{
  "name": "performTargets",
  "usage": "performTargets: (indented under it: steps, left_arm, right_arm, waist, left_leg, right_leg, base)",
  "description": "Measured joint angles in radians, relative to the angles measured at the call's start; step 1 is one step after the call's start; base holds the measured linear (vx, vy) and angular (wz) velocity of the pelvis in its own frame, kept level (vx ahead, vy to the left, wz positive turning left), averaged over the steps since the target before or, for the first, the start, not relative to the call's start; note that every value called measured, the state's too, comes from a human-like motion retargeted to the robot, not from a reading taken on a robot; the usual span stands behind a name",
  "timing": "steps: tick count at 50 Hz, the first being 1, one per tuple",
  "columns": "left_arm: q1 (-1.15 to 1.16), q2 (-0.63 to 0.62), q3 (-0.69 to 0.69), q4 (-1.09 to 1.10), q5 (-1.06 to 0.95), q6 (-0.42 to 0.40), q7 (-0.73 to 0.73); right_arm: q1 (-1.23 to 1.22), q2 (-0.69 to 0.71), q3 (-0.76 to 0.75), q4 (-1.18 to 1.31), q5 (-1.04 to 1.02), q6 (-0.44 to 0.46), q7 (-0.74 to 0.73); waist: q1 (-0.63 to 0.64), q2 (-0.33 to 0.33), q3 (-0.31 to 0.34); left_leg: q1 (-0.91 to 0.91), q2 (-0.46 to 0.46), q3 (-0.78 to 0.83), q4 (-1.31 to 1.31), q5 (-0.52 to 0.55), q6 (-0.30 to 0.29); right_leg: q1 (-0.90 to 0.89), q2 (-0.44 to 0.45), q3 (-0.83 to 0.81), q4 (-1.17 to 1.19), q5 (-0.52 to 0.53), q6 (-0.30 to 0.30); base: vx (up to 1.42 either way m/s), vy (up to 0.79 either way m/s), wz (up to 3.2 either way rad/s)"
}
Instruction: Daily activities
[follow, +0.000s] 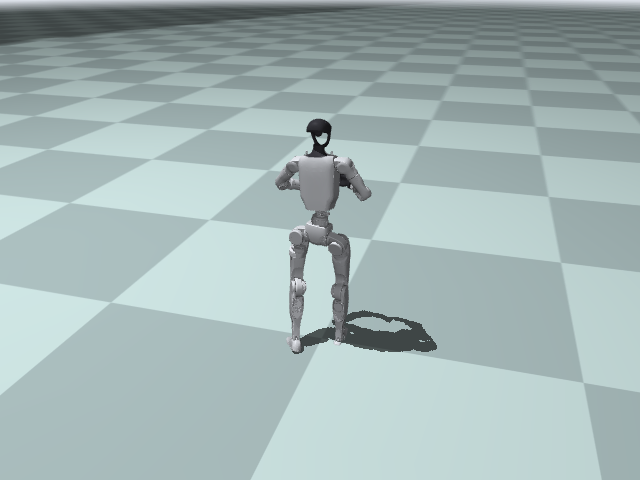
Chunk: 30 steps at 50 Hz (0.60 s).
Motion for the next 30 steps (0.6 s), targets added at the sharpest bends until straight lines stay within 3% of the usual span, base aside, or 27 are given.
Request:
performTargets:
  steps: [8,18,23,30]
  left_arm:
    - [0.254,-0.127,0.08,0.384,0.127,0.101,0.005]
    - [0.411,-0.359,0.262,0.963,0.239,0.191,0.236]
    - [0.46,-0.411,0.321,1.088,0.27,0.206,0.281]
    - [0.508,-0.426,0.352,1.104,0.3,0.206,0.299]
  right_arm:
    - [0.115,0.079,-0.018,0.423,-0.131,0.055,-0.04]
    - [0.171,0.203,-0.064,1.166,-0.592,0.061,-0.189]
    - [0.204,0.207,-0.078,1.229,-0.727,0.028,-0.244]
    - [0.239,0.184,-0.061,1.161,-0.819,-0.011,-0.265]
  waist:
    - [-0.011,0.001,0.008]
    - [0.033,0.019,0.026]
    - [0.044,0.024,0.041]
    - [0.044,0.023,0.045]
  left_leg:
    - [0.001,-0.009,0.024,-0.002,-0.006,0.003]
    - [0.003,-0.006,0.021,0.029,-0.01,-0.001]
    - [0.011,0.005,0.017,0.044,-0.003,-0.005]
    - [0.024,0.019,0.025,0.054,0.017,-0.012]
  right_leg:
    - [-0.026,-0.008,-0.008,0.037,-0.009,0.01]
    - [-0.007,-0.04,-0.071,0.059,-0.042,-0.004]
    - [0.017,-0.042,-0.091,0.051,-0.05,-0.015]
    - [0.04,-0.036,-0.104,0.042,-0.054,-0.025]
  base:
    - [-0.01,0.01,-0.1]
    - [-0.01,-0.03,0.02]
    - [-0.02,-0.08,0.06]
    - [-0.02,-0.08,-0.01]
